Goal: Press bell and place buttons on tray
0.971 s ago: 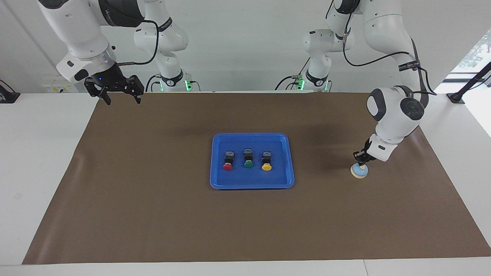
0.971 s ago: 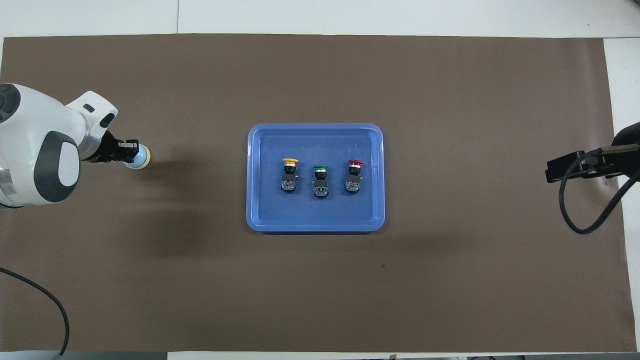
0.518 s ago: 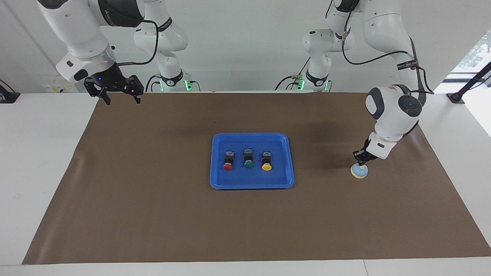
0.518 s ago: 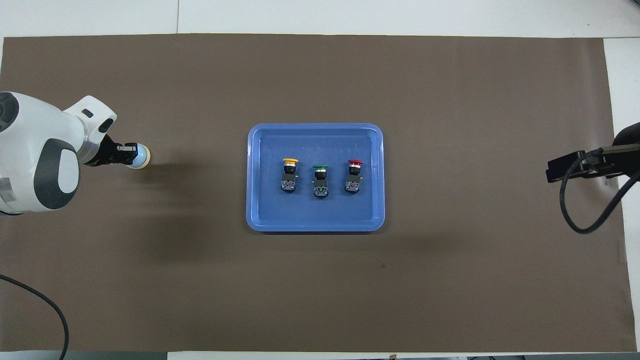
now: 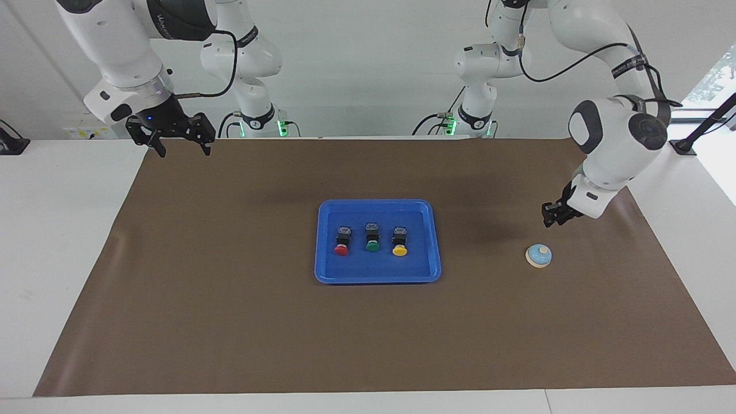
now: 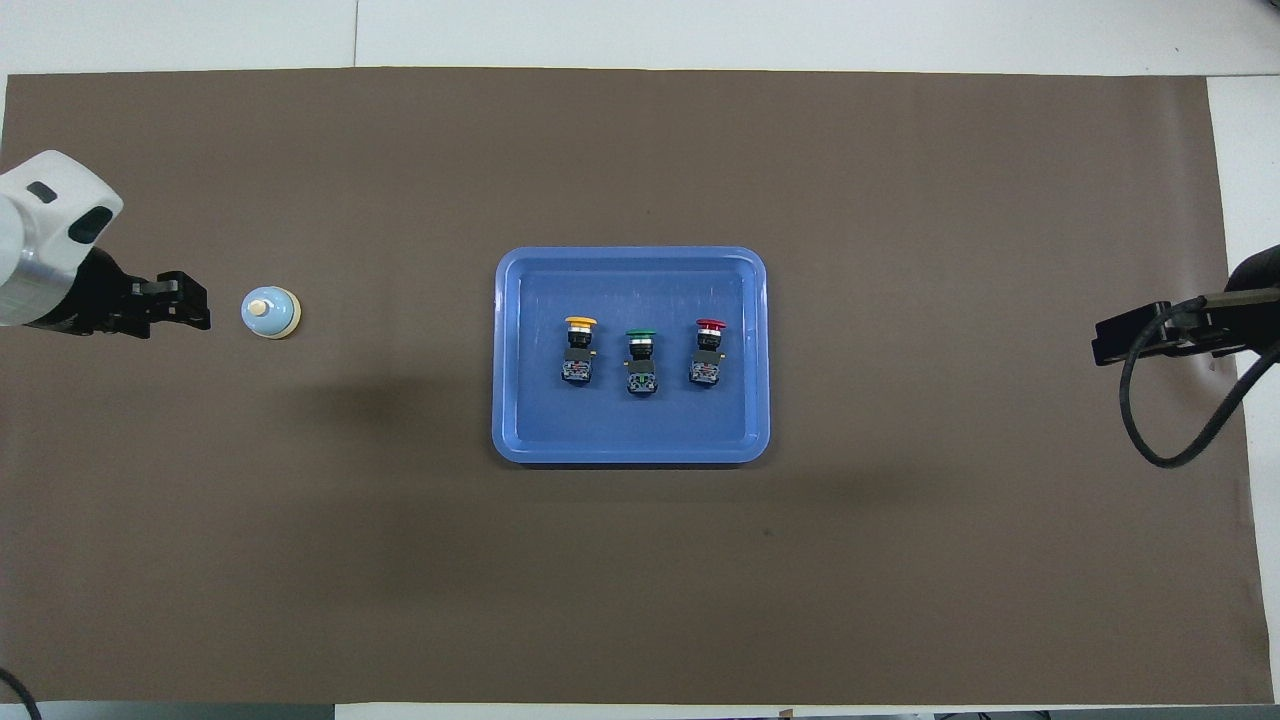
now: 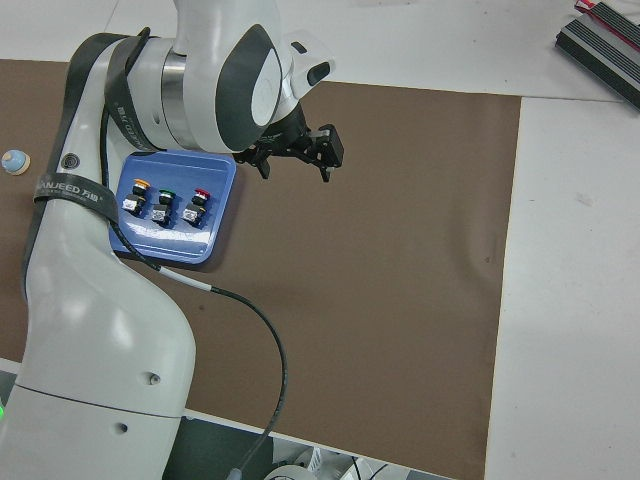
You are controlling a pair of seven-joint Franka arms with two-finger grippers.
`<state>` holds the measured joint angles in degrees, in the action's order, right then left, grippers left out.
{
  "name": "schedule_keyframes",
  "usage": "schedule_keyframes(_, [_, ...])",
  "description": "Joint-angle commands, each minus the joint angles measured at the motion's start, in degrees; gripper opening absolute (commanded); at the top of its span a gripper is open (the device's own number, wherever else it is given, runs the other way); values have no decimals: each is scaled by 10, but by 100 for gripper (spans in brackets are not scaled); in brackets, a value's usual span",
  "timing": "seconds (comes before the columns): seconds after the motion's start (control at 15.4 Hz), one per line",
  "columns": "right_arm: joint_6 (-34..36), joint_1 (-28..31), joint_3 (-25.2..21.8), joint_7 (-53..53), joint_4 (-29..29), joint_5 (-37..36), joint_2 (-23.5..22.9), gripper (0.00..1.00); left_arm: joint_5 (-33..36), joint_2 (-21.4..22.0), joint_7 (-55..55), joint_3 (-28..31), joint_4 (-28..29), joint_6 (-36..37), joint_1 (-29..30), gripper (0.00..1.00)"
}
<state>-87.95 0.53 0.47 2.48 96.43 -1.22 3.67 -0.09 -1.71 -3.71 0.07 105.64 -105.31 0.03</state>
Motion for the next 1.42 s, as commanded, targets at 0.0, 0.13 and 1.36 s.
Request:
schedule_keyframes(0.0, [-2, 11, 7, 8, 9, 5, 7, 100, -6, 63, 11, 2, 6, 56, 3, 100])
schedule_keyframes(0.13, [-2, 11, 6, 8, 9, 4, 7, 100, -6, 72, 11, 4, -21, 103, 3, 100])
schedule_keyframes(1.36, [-2, 11, 7, 8, 9, 4, 7, 100, -8, 52, 24, 3, -86, 179, -2, 100])
